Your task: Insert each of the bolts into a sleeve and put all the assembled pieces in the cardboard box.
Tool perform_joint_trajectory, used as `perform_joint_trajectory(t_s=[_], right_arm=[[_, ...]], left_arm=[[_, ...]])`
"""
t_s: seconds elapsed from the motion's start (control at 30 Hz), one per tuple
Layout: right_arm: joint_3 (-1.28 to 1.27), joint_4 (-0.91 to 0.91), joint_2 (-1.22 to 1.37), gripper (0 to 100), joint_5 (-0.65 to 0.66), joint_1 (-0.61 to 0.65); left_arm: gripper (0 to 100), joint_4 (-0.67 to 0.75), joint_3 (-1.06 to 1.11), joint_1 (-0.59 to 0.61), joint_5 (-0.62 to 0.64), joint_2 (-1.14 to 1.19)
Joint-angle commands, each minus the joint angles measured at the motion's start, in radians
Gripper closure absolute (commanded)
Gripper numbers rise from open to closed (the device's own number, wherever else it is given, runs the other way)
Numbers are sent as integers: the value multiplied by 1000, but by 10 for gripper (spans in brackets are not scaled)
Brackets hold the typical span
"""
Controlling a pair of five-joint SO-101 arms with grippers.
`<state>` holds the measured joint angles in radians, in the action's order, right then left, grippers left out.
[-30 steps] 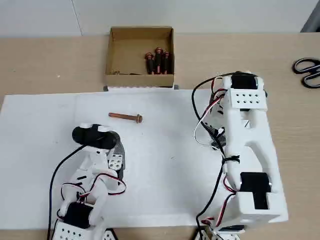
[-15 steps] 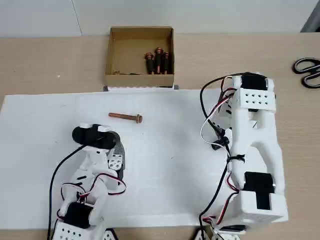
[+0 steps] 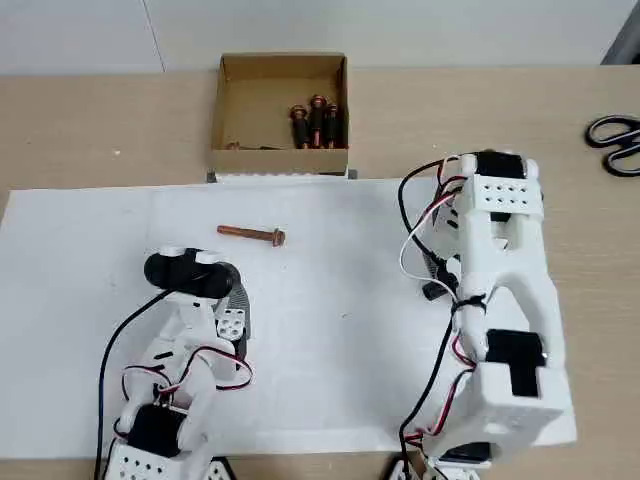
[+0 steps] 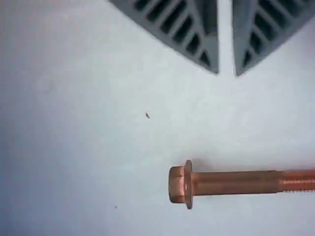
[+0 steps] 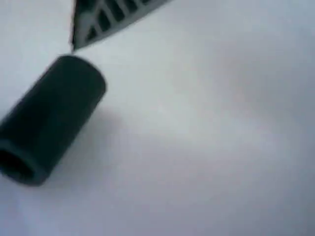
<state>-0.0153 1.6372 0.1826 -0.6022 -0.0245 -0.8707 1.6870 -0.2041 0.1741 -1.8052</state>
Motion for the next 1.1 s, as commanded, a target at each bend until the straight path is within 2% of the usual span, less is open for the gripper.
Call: perform_joint_trajectory(t_s=[0.0, 0.4, 0.77, 1.07], right_arm=[[11, -38, 27, 754, 5, -4], [11, -142, 97, 756, 5, 35], [11, -147, 143, 872, 6, 39], [11, -162, 194, 876, 8, 33]], left_arm=[[993, -3, -5, 8, -2, -8], [993, -3, -5, 8, -2, -8], [993, -3, -5, 8, -2, -8], [993, -3, -5, 8, -2, -8]])
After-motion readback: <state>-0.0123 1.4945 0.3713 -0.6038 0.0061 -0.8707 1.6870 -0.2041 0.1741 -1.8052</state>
